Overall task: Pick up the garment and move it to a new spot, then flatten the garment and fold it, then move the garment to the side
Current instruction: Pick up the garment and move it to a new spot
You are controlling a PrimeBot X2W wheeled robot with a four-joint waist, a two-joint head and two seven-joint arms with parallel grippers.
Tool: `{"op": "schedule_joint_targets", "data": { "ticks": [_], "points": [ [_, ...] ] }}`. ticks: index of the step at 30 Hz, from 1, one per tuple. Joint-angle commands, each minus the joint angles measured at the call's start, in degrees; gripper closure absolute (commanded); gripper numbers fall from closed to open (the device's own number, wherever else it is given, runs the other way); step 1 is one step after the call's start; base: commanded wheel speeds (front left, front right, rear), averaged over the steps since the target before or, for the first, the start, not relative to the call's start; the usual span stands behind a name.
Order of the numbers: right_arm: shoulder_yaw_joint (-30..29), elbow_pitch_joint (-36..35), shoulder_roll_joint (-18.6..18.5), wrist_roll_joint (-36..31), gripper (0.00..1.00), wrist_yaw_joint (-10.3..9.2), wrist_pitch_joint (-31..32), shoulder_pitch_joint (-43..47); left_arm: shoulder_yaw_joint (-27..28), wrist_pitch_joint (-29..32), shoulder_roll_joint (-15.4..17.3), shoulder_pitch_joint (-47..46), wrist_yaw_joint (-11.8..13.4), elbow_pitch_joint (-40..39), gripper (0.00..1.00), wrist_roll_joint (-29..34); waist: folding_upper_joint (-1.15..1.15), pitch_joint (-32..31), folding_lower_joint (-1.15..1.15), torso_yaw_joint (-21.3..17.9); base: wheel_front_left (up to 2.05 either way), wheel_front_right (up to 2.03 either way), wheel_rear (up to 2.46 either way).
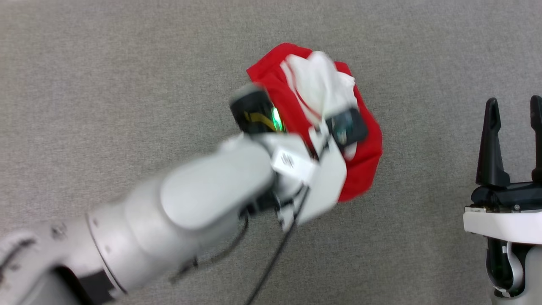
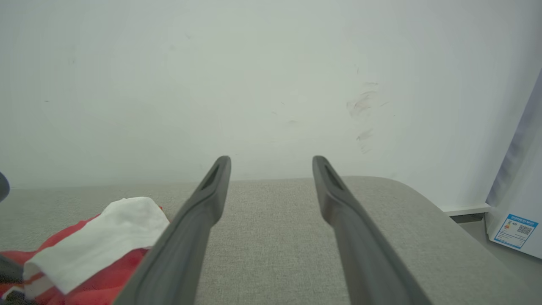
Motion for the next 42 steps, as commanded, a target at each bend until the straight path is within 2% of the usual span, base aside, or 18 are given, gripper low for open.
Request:
{"op": "schedule_joint_targets", "data": {
  "ticks": [1,8,11,12,13,19,25,28,36,42],
  "points": [
    [0.0,0.1,0.1,0.4,0.00,-0.04,-0.1,-0.8,-0.2,1.1,-0.7,2.5,0.0,-0.3,1.00,0.8,0.00,0.4,0.00,-0.2,0.00,0.00,0.00],
    [0.1,0.4,0.1,0.5,0.00,-0.04,-0.1,-1.4,-0.8,5.9,-1.7,11.4,-0.1,0.7,1.00,2.6,0.00,1.4,0.00,0.0,0.00,0.00,0.00],
    [-0.1,0.6,0.1,0.1,0.00,-0.04,-0.1,-1.3,-0.8,3.3,-2.2,11.2,-0.1,1.4,1.00,3.6,0.00,1.1,0.00,0.6,0.00,0.00,0.00],
    [-0.2,0.6,0.1,0.0,0.00,-0.04,-0.1,-1.2,-0.6,1.2,-2.5,10.3,0.0,1.8,0.64,3.9,0.00,0.7,0.00,0.9,0.00,0.00,0.00],
    [-0.3,0.7,0.1,-0.3,0.00,-0.04,-0.1,-1.0,-0.5,-0.8,-3.1,9.6,0.0,2.2,0.00,4.2,0.00,0.4,0.00,1.2,0.00,0.00,0.00],
    [-0.7,1.2,0.1,-1.4,0.00,-0.04,-0.1,1.2,0.2,-15.2,-4.4,7.0,0.0,4.6,0.00,3.2,0.00,-3.7,0.00,3.5,0.00,0.00,0.00],
    [-0.9,1.7,0.1,-2.2,0.00,-0.04,-0.1,3.9,4.0,-26.7,-2.4,9.9,1.3,6.1,0.00,2.9,0.00,-8.3,0.00,6.2,0.00,0.00,0.00],
    [-0.9,1.9,0.1,-2.5,0.00,-0.04,-0.1,5.2,6.8,-32.0,-0.4,11.8,4.2,5.3,0.00,3.1,0.00,-10.1,0.00,7.4,0.00,0.00,0.00],
    [-0.9,2.6,0.1,-3.1,0.00,-0.04,-0.1,7.9,14.0,-46.1,4.2,19.2,14.8,5.3,0.00,3.9,0.00,-13.4,0.00,10.9,0.00,0.00,0.00],
    [-0.6,3.4,0.1,-3.1,0.00,-0.04,-0.1,9.7,19.6,-51.2,6.7,26.6,22.1,5.2,0.00,4.0,0.00,-15.8,0.00,12.4,0.00,0.00,0.00]
  ]
}}
